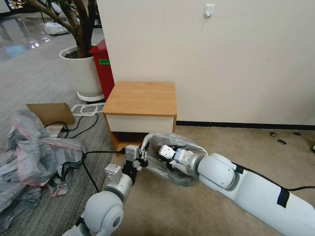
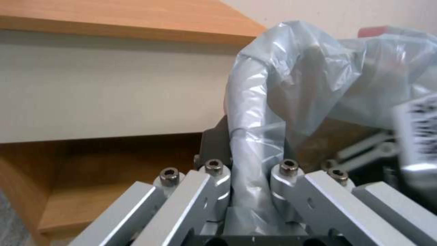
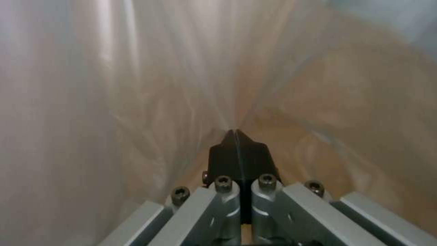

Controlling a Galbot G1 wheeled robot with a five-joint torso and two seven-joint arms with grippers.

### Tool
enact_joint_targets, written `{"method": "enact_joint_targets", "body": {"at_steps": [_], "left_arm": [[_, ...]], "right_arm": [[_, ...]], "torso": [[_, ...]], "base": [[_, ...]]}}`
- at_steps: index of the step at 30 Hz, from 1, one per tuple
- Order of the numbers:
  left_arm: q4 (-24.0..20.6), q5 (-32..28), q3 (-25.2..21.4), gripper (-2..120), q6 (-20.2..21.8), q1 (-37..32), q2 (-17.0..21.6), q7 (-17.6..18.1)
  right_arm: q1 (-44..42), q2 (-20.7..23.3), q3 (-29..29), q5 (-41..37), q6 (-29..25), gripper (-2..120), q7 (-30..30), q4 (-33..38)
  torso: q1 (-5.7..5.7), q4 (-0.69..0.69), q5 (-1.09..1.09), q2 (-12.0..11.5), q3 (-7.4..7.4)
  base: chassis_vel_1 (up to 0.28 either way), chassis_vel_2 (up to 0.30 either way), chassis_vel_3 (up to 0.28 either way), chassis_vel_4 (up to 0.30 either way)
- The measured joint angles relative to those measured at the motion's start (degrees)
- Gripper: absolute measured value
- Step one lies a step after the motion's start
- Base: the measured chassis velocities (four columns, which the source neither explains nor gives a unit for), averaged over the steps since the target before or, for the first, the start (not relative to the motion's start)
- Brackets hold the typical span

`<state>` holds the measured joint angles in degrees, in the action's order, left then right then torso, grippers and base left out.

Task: Pick up the garbage bag from the table and place it over the trash can.

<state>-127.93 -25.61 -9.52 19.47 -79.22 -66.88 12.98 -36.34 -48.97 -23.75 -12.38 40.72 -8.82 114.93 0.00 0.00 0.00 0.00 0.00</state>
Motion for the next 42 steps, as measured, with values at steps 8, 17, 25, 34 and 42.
{"method": "enact_joint_targets", "body": {"at_steps": [8,17,25,34,42], "left_arm": [[-0.5,0.0,0.7,6,0.0,-0.2,-0.6,0.0],[-0.8,0.1,1.2,6,0.0,0.2,-0.5,0.0],[-1.2,4.3,1.6,6,-0.5,0.3,-0.2,-1.5],[-1.3,7.8,1.7,6,-2.0,0.1,0.0,-3.7],[-0.2,6.8,0.3,6,-2.0,0.0,-0.5,-3.4]], "right_arm": [[0.1,-0.4,-0.4,0.5,0.0,0,1.1,-2.2],[1.6,-0.6,-2.6,0.6,-0.1,0,1.1,-5.2],[2.9,-0.9,-4.4,-0.2,-0.1,0,2.3,-6.7],[3.7,-1.6,-5.2,-3.8,-0.1,0,5.2,-8.3],[2.7,-0.3,-4.1,-5.7,-0.1,0,6.6,-6.1]], "torso": [[0.0,0.0,0.0,0.0,0.0],[0.0,0.0,0.0,0.0,0.0],[0.0,0.0,0.0,0.0,0.0],[0.0,0.0,0.0,0.0,0.0],[0.0,0.0,0.0,0.0,0.0]], "base": [[0.0,0.0,0.0,0.0],[0.0,0.0,0.0,0.0],[0.0,0.0,0.0,0.0],[0.0,0.0,0.0,0.0],[0.0,0.0,0.0,0.0]]}}
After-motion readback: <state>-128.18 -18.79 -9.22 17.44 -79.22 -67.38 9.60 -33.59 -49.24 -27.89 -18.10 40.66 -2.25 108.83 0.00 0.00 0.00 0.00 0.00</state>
